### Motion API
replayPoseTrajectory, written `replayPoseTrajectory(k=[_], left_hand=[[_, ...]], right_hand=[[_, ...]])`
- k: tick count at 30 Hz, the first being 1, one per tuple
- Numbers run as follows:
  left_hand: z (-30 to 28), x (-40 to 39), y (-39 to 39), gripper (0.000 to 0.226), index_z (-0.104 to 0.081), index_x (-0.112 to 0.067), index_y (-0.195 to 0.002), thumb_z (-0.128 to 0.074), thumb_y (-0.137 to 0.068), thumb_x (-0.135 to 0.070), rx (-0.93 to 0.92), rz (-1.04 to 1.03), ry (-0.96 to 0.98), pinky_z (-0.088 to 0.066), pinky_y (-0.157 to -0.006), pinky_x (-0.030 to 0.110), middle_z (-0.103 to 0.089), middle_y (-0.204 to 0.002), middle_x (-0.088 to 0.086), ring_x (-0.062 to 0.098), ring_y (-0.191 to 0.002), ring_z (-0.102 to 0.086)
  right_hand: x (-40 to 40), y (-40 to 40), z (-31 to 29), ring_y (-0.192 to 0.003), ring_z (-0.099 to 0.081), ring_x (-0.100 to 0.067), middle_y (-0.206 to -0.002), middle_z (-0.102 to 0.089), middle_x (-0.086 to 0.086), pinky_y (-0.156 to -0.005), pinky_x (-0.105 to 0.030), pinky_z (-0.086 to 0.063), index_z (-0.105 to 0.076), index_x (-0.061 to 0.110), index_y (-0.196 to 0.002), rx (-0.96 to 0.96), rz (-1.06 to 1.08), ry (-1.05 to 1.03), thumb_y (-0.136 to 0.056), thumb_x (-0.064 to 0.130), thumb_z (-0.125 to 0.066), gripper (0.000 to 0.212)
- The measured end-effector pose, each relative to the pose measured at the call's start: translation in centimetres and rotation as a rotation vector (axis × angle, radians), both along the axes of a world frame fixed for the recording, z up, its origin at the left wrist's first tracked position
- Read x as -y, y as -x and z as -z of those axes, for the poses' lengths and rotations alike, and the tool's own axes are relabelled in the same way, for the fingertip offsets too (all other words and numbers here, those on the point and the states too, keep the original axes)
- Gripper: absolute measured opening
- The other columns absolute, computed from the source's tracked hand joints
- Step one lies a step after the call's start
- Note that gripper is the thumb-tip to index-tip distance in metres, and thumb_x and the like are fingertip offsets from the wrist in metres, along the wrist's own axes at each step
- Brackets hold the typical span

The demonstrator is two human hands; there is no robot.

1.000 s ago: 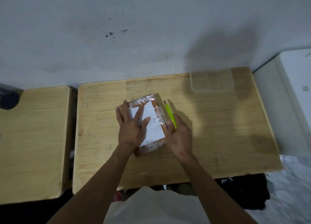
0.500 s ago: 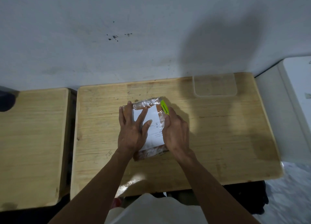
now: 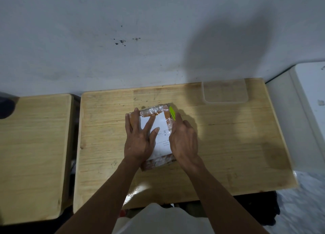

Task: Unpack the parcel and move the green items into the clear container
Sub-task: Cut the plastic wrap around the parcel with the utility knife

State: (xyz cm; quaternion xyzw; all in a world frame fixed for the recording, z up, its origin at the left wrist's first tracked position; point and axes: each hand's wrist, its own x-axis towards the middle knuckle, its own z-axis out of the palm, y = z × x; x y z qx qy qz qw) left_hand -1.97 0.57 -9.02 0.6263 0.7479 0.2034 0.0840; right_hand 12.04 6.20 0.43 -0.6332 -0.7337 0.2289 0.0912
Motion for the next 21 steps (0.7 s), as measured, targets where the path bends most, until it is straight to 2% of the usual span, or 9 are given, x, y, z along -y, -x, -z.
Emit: replayPoseTrajectory(k=[3, 6, 13, 16, 21], left_hand=[[-0.2, -0.1, -0.2, 0.051, -0.047, -0.018, -0.151, -0.046, -0.104, -0.04, -0.014, 0.011, -0.037, -0.006, -0.123, 0.064, -0.016, -0.162, 0.034, 0.042, -0.156, -0.001], [-0.2, -0.1, -0.3, 0.05, -0.049, -0.013, -0.149, -0.051, -0.103, -0.034, -0.027, 0.022, -0.077, -0.011, -0.12, 0.069, -0.022, -0.158, 0.038, 0.043, -0.155, -0.008], [0.1, -0.1, -0.3, 0.05, -0.05, -0.011, -0.148, -0.055, -0.102, -0.029, -0.029, 0.023, -0.104, -0.012, -0.118, 0.07, -0.029, -0.155, 0.038, 0.045, -0.154, -0.014], [0.0, -0.1, -0.3, 0.049, -0.05, -0.012, -0.148, -0.053, -0.102, -0.031, -0.014, 0.008, -0.095, -0.011, -0.119, 0.069, -0.026, -0.156, 0.038, 0.045, -0.154, -0.013], [-0.2, -0.2, -0.4, 0.049, -0.051, -0.013, -0.148, -0.052, -0.103, -0.032, -0.006, 0.001, -0.103, -0.011, -0.12, 0.068, -0.023, -0.158, 0.038, 0.044, -0.155, -0.011]], right_hand=[[-0.2, 0.1, -0.3, -0.087, -0.066, -0.036, -0.102, -0.064, -0.015, -0.064, -0.035, -0.045, -0.036, 0.017, -0.145, 0.049, -0.023, 0.018, -0.091, 0.003, -0.047, 0.057], [0.4, -0.2, -0.8, -0.087, -0.066, -0.036, -0.101, -0.065, -0.016, -0.068, -0.038, -0.049, -0.039, 0.012, -0.142, 0.06, -0.034, 0.033, -0.091, 0.002, -0.046, 0.052], [1.1, -0.4, -1.4, -0.094, -0.064, -0.034, -0.106, -0.063, -0.014, -0.068, -0.035, -0.041, -0.038, 0.012, -0.14, 0.105, -0.026, 0.079, -0.093, 0.003, -0.041, 0.048], [2.0, -1.0, -2.0, -0.095, -0.064, -0.034, -0.107, -0.062, -0.013, -0.071, -0.037, -0.046, -0.035, 0.012, -0.142, 0.11, -0.04, 0.116, -0.092, 0.003, -0.044, 0.051], [2.2, -1.5, -2.3, -0.095, -0.064, -0.033, -0.108, -0.062, -0.013, -0.069, -0.034, -0.043, -0.033, 0.011, -0.144, 0.118, -0.052, 0.124, -0.093, 0.006, -0.049, 0.053]])
